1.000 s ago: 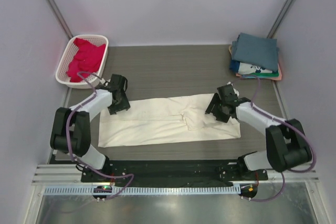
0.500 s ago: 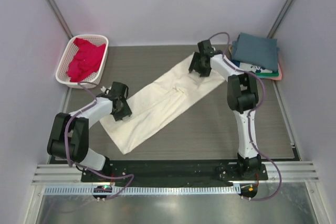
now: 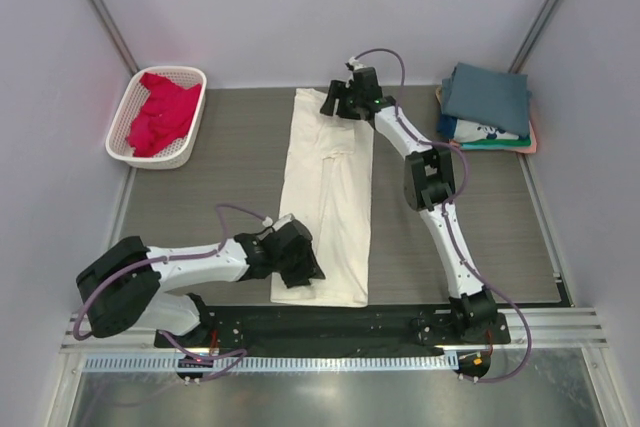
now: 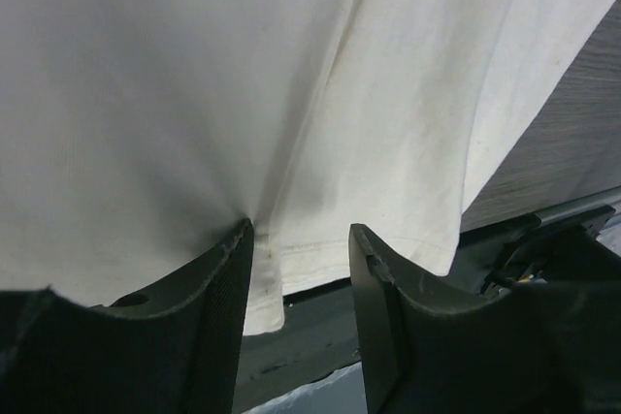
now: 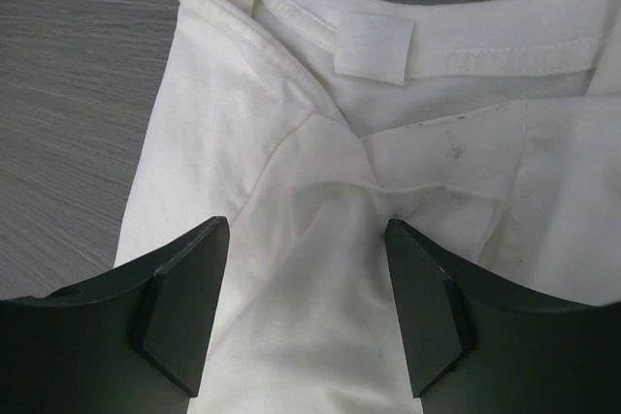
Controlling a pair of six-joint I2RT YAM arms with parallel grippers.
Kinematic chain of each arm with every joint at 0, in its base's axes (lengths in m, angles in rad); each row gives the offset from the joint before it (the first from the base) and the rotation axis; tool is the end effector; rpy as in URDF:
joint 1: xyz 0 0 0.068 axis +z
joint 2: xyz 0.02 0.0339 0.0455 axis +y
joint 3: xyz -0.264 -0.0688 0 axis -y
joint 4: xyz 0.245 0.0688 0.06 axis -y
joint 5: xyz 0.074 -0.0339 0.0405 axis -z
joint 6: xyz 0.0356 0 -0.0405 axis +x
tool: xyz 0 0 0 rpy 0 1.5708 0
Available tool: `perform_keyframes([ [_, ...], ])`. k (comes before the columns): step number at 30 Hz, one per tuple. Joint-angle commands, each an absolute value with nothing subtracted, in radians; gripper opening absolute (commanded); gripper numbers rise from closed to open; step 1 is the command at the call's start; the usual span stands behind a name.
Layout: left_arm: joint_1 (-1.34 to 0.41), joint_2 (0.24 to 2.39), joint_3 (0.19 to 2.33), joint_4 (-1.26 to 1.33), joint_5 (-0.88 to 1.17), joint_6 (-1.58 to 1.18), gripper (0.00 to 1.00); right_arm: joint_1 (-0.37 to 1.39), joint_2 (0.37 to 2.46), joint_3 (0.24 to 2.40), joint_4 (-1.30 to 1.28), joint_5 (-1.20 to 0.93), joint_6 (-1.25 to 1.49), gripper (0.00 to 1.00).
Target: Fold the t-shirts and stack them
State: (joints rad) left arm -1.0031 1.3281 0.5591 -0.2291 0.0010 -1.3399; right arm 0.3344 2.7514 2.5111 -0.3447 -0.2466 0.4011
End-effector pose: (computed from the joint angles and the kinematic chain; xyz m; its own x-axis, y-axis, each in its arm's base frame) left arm 0.1256 -0.1971 0.1504 -0.9245 -0.3608 -0.1232 -0.2469 0.8128 -0.5277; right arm 0.5704 0.2074 0.1540 -0.6795 0.1647 -0.7149 -0.2663 0.8526 0.4496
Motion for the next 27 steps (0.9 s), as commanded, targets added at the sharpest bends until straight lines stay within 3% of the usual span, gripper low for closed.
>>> perform_keyframes([
  [1, -1.023, 1.35, 0.642, -0.368, -0.026, -1.385, 0.46, 0.37, 2.79, 2.474, -0.347, -0.259, 0.345, 0.72],
  [9, -1.103, 1.257, 0.965, -0.699, -0.21, -1.214, 0.54, 0.37, 2.695, 2.511, -0.238, -0.377, 0.319, 0.8],
  [12, -1.103, 1.206, 0.997, -0.808, -0.303, -1.166, 0.59, 0.376, 2.535, 2.458, -0.236, -0.359, 0.308, 0.86],
  [16, -1.1, 1.102, 0.951, -0.899, -0.386, -1.154, 0.62, 0.383, 2.203, 2.115, -0.259, -0.212, 0.328, 0.99],
  [23, -1.095, 0.873, 0.689, -0.868, -0.388, -1.261, 0.63, 0.478, 1.537, 1.339, -0.52, -0.011, 0.557, 0.99],
  [27, -1.094, 0.772, 0.609, -0.862, -0.387, -1.298, 0.63, 0.607, 1.297, 0.871, -0.551, 0.043, 0.771, 0.98],
])
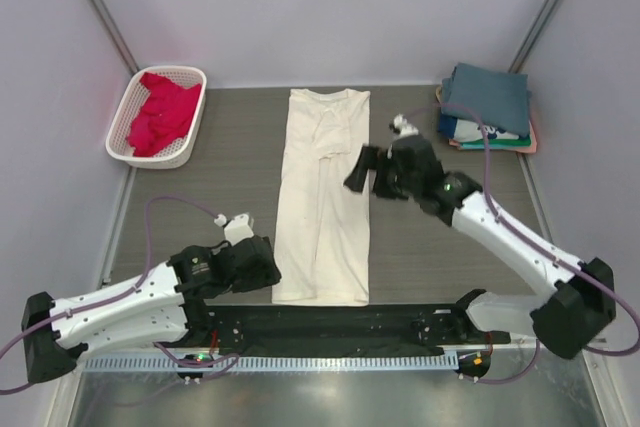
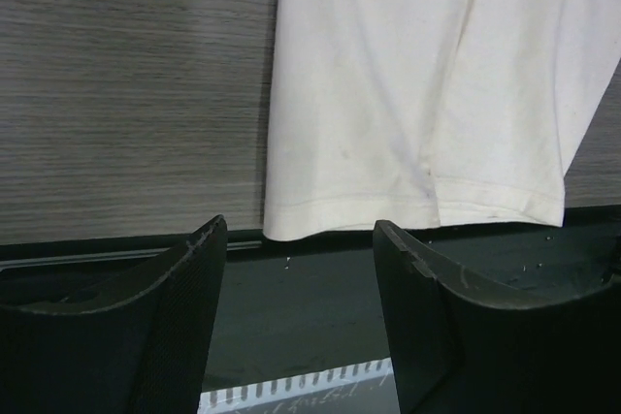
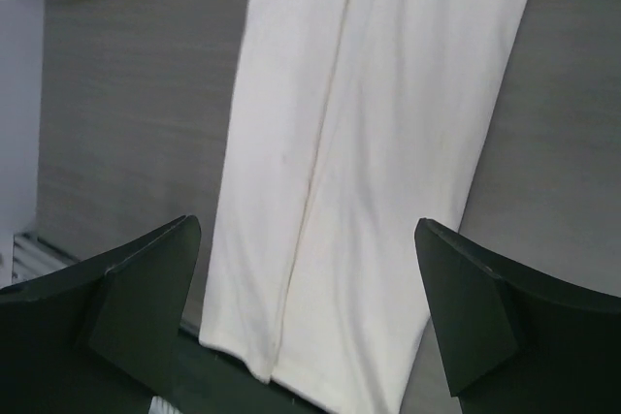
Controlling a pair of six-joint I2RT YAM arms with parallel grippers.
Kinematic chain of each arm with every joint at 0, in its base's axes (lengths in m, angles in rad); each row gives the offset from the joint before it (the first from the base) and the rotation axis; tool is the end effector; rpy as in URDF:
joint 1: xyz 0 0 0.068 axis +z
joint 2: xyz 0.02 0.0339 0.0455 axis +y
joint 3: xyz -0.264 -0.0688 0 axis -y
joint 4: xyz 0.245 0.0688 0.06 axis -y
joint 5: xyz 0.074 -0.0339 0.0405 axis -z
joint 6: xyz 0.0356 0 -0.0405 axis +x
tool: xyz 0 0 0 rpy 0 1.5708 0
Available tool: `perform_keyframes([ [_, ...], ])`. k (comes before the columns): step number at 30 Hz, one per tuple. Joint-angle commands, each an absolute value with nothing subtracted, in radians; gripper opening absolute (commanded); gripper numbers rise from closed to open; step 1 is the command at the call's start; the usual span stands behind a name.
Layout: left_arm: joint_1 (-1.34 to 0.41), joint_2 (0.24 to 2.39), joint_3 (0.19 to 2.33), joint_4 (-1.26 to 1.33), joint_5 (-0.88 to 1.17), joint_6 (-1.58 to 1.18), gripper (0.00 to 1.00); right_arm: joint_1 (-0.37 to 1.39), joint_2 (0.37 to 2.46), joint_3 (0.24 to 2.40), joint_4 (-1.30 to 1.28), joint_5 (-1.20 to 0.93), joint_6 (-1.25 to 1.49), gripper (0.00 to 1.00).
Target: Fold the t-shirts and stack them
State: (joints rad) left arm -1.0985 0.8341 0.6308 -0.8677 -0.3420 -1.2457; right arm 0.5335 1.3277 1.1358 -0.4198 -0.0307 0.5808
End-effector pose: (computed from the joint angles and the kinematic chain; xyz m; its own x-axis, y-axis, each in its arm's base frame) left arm 0.0772 -0.1248 0.2240 -0.8533 -0.2921 -0.4320 -0.1338 0.9233 -0.3601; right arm 0.2561 0.1525 0.3190 -0.7042 0.2211 -0.6748 -0.1717 0.8691 0.4639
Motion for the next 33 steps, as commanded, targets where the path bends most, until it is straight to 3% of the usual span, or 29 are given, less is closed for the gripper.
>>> perform_keyframes([
  [1, -1.094, 0.759, 0.582, -0.861, -0.385, -1.304, 0.63, 0.645, 1.207, 0.817, -0.551, 0.06, 0.848, 0.98],
  [4, -1.094, 0.738, 0.514, -0.816, -0.361, -1.313, 0.63, 0.77, 1.082, 0.663, -0.545, 0.052, 0.948, 0.92],
  [10, -1.094, 0.732, 0.399, -0.678, -0.264, -1.359, 0.61, 1.018, 1.02, 0.539, -0.537, 0.12, 1.135, 0.8],
  [16, -1.094, 0.689, 0.327, -0.646, -0.255, -1.387, 0.61, 1.1, 1.031, 0.439, -0.422, 0.121, 1.226, 0.61],
  [21, -1.095, 0.709, 0.272, -0.568, -0.222, -1.407, 0.59, 1.144, 1.086, 0.43, -0.391, 0.138, 1.233, 0.52],
  [26, -1.095, 0.732, 0.255, -0.532, -0.216, -1.416, 0.55, 1.152, 1.1, 0.405, -0.347, 0.126, 1.235, 0.29],
  [30, -1.098, 0.744, 0.253, -0.515, -0.212, -1.413, 0.43, 1.154, 1.063, 0.387, -0.348, 0.132, 1.238, 0.1],
  [33, -1.101, 0.749, 0.255, -0.483, -0.204, -1.394, 0.16, 1.154, 1.02, 0.394, -0.385, 0.14, 1.236, 0.01],
])
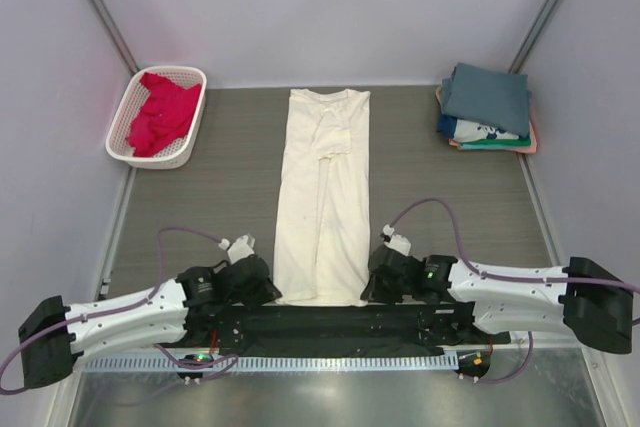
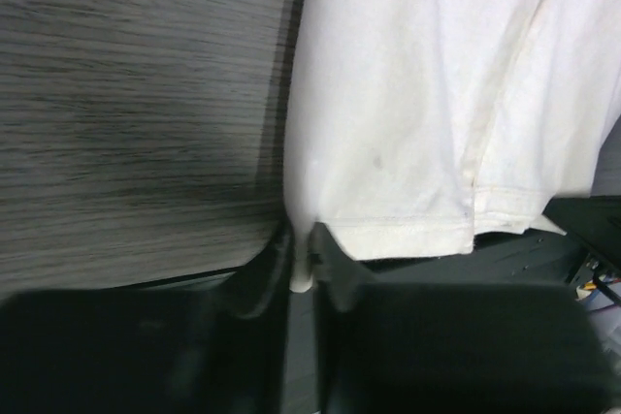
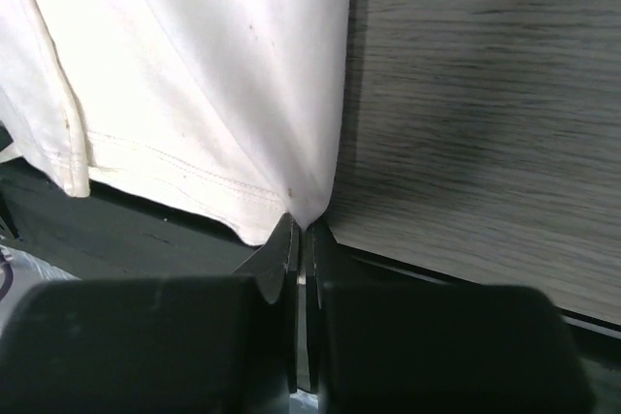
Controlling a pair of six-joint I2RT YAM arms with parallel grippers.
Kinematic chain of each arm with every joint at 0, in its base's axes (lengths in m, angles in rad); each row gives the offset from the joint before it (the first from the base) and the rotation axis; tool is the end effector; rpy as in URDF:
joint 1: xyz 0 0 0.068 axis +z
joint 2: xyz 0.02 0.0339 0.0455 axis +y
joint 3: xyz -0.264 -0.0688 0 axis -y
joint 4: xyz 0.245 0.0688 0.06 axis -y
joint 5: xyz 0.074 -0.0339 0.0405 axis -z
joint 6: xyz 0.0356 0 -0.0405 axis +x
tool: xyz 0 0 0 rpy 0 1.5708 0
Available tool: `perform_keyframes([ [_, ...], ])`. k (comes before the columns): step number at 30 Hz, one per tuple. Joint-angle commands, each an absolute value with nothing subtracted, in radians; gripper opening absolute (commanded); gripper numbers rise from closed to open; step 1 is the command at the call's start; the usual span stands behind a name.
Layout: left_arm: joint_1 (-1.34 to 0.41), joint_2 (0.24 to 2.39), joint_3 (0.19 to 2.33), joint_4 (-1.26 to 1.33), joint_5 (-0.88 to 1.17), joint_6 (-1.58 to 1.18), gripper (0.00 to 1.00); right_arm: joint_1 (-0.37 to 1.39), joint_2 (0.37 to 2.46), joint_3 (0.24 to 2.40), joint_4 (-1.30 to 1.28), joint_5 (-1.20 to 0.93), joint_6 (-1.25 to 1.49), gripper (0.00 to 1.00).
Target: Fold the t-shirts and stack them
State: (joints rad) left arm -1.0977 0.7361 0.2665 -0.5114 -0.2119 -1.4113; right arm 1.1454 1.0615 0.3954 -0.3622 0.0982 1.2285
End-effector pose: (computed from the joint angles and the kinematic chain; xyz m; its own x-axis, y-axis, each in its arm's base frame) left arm 0.0661 -0.1128 0.1430 -0.8667 -0.4251 -0.2609 -0.2441 0.8177 -0.5214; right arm 0.0764 0.1602 0.1461 -0.9529 0.1685 -0.2524 0.0357 0.8882 0.4581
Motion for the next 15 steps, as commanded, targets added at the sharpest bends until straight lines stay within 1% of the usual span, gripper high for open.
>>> perform_keyframes([
  [1, -1.101, 0.753, 0.259, -0.483, -0.201, -1.391, 0.03, 1.154, 1.009, 0.399, -0.421, 0.143, 1.233, 0.01],
  [2, -1.106, 0.756, 0.274, -0.483, -0.198, -1.39, 0.0, 1.155, 0.982, 0.403, -0.44, 0.149, 1.235, 0.01],
  [8, -1.189, 0.779, 0.37, -0.543, -0.227, -1.443, 0.0, 1.225, 0.897, 0.437, -0.587, 0.198, 1.281, 0.01],
  [11, -1.244, 0.827, 0.478, -0.624, -0.255, -1.445, 0.0, 1.252, 0.861, 0.475, -0.661, 0.244, 1.299, 0.01],
  [15, -1.249, 0.882, 0.616, -0.724, -0.322, -1.388, 0.0, 1.252, 0.828, 0.576, -0.702, 0.326, 1.267, 0.01],
])
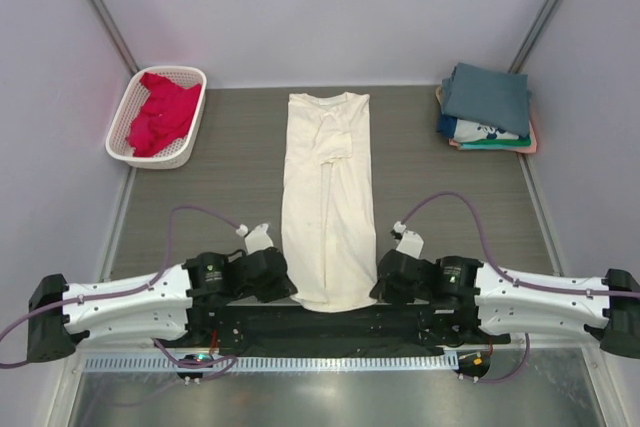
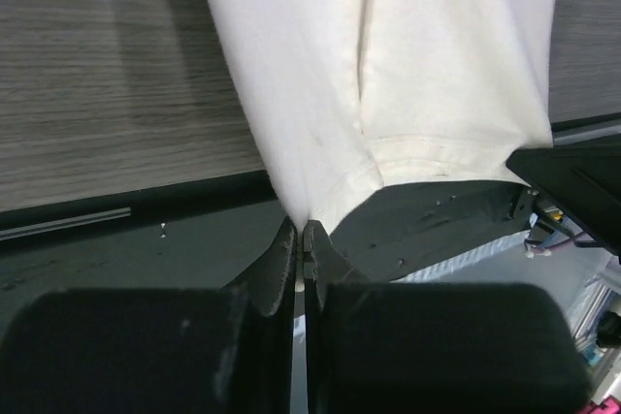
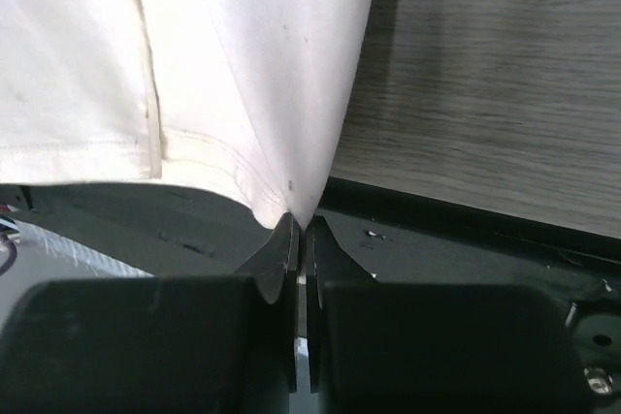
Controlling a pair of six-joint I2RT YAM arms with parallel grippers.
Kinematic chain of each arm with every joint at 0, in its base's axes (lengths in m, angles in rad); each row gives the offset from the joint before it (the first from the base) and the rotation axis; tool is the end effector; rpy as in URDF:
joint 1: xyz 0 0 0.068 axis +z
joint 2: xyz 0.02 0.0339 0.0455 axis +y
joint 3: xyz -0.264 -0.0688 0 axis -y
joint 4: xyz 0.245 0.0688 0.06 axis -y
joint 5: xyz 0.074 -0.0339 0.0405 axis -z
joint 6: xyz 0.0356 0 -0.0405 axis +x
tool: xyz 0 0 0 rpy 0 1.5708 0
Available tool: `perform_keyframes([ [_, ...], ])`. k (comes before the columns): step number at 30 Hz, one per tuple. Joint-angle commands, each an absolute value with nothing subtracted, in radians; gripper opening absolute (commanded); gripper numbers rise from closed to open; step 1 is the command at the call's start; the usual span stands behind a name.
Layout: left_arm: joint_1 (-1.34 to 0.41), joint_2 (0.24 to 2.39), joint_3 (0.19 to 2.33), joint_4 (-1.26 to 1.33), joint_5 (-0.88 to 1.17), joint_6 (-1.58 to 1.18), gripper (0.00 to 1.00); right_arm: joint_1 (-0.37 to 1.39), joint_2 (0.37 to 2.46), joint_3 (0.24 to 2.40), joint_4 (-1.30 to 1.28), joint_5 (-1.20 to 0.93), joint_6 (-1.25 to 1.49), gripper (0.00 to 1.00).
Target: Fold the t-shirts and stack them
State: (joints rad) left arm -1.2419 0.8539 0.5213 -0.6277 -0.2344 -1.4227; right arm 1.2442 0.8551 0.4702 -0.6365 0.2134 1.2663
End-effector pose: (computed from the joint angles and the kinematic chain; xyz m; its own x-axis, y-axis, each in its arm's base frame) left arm 0.0595 -0.1487 0.2002 -0.9070 -0.3209 -0.2728 -0.1323 0.8319 -0.5389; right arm 0.0563 0.1427 0.1836 -0.9313 0.1569 -0.3289 -0.0059 0.8960 0.4440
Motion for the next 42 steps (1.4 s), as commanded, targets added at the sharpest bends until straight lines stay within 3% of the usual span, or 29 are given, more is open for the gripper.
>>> perform_keyframes([
  [1, -1.249, 0.893, 0.674, -0.748, -0.345, -1.365, 0.0, 1.252, 0.833, 0.604, -0.731, 0.35, 1.255, 0.01],
  [6, -1.244, 0.962, 0.831, -0.888, -0.463, -1.289, 0.0, 1.198, 0.902, 0.783, -0.822, 0.497, 1.138, 0.01],
  [12, -1.132, 1.025, 0.954, -0.91, -0.483, -1.123, 0.0, 0.964, 0.986, 0.908, -0.807, 0.416, 0.916, 0.01],
  [17, -0.907, 1.097, 1.0, -0.807, -0.385, -0.953, 0.0, 0.752, 1.09, 0.992, -0.736, 0.325, 0.717, 0.01],
  [27, -0.611, 1.394, 1.224, -0.675, -0.221, -0.695, 0.0, 0.54, 1.405, 1.208, -0.615, 0.172, 0.543, 0.01],
  [42, -0.465, 1.798, 1.534, -0.675, -0.071, -0.568, 0.0, 0.4, 1.696, 1.388, -0.52, 0.043, 0.476, 0.01],
])
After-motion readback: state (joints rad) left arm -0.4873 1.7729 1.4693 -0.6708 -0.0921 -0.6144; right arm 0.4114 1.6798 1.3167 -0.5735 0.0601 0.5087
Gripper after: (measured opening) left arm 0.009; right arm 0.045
